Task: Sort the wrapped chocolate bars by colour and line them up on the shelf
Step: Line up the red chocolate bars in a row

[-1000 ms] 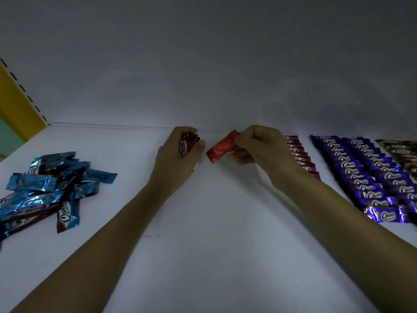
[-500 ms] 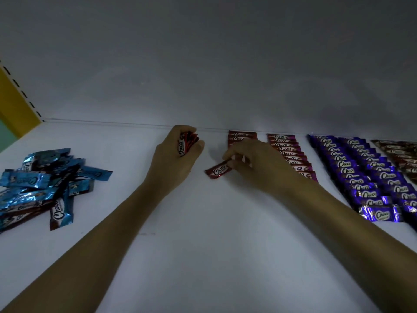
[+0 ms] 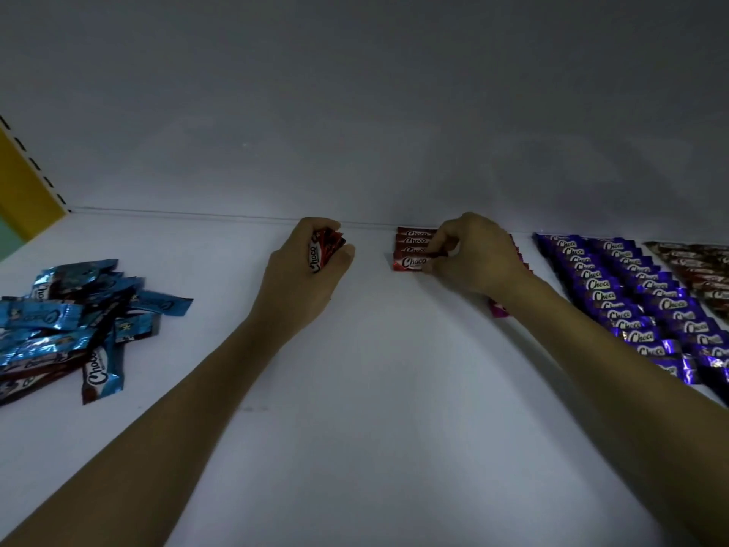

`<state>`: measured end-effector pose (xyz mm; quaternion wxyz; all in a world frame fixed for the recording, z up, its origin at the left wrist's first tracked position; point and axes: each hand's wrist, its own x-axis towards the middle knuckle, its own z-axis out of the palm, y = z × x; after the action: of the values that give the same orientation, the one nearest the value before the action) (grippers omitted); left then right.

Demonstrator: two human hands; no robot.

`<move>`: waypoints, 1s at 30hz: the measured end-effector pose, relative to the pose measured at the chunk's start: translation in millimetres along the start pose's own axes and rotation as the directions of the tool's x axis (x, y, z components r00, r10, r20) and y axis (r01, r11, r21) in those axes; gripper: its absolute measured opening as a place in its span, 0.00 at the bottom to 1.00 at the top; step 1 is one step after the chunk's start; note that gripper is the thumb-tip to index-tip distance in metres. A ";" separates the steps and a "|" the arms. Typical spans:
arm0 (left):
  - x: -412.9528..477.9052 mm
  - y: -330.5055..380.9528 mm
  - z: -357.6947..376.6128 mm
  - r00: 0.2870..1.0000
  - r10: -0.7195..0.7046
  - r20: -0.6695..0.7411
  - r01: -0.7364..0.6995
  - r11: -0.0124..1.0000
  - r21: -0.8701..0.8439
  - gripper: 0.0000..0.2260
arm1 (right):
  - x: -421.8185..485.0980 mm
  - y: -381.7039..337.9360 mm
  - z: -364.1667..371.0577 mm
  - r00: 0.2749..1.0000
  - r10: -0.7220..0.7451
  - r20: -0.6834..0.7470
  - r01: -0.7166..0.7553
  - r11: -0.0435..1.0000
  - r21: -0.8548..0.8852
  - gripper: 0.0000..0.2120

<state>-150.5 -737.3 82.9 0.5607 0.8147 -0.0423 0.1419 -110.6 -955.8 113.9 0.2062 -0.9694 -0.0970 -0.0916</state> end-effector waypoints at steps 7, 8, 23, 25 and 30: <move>1.8 7.5 -2.5 1.000 -0.013 -0.015 0.012 0.997 -0.082 0.06 | 5.9 -4.3 4.8 0.999 -0.001 -0.034 0.000 0.999 -0.035 0.13; 3.7 10.4 -4.4 0.997 -0.076 -0.017 0.071 0.975 -0.211 0.05 | 1.2 -12.2 6.1 0.999 -0.023 -0.039 0.026 0.998 0.056 0.13; 2.7 22.6 -11.7 0.822 -0.502 0.271 0.418 0.208 -0.884 0.07 | -44.3 -87.3 43.1 0.993 -0.114 0.027 0.072 0.778 0.624 0.05; 3.8 22.6 -12.2 0.815 -0.536 0.221 0.411 0.265 -0.872 0.09 | -43.6 -81.8 35.6 0.997 -0.040 0.062 -0.017 0.696 0.717 0.07; 4.7 22.7 -10.9 0.878 -0.472 0.079 0.380 0.586 -0.716 0.09 | -39.4 -54.2 16.1 0.998 -0.023 -0.063 0.054 0.829 0.557 0.05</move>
<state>-153.2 -735.2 108.3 0.8498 0.5086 0.1364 0.0239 -158.7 -906.4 111.5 0.4810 -0.8619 -0.1333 -0.0893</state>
